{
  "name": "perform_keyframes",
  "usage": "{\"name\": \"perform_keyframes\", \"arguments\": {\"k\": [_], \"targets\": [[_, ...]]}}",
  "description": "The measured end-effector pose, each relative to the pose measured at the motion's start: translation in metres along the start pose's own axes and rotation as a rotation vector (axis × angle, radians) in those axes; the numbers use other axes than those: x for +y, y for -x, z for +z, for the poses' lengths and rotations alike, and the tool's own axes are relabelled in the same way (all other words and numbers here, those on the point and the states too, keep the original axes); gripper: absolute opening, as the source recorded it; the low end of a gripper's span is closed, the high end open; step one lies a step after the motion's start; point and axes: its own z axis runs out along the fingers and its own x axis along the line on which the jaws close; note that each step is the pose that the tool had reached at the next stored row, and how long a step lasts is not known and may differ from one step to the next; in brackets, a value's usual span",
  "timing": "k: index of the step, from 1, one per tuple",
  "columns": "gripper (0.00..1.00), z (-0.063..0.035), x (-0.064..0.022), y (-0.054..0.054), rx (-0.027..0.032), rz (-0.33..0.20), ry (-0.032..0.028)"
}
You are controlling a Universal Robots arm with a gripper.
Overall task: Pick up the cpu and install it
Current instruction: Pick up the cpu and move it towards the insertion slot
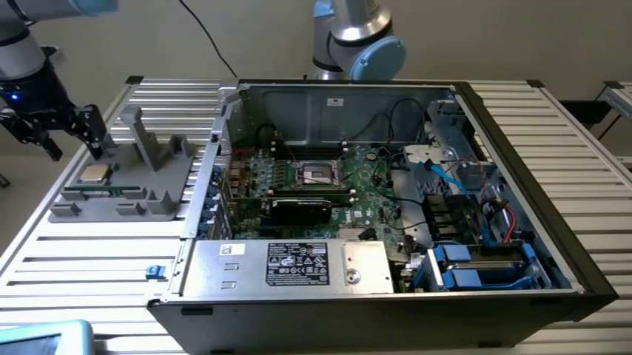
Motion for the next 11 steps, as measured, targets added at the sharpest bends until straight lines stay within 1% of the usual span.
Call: {"name": "perform_keyframes", "arguments": {"k": [6,11], "targets": [[0.75,0.0108,-0.0009,0.002,0.0001,0.002,0.0004],[0.75,0.0198,-0.0016,0.004,0.0003,0.006,0.0032]]}}
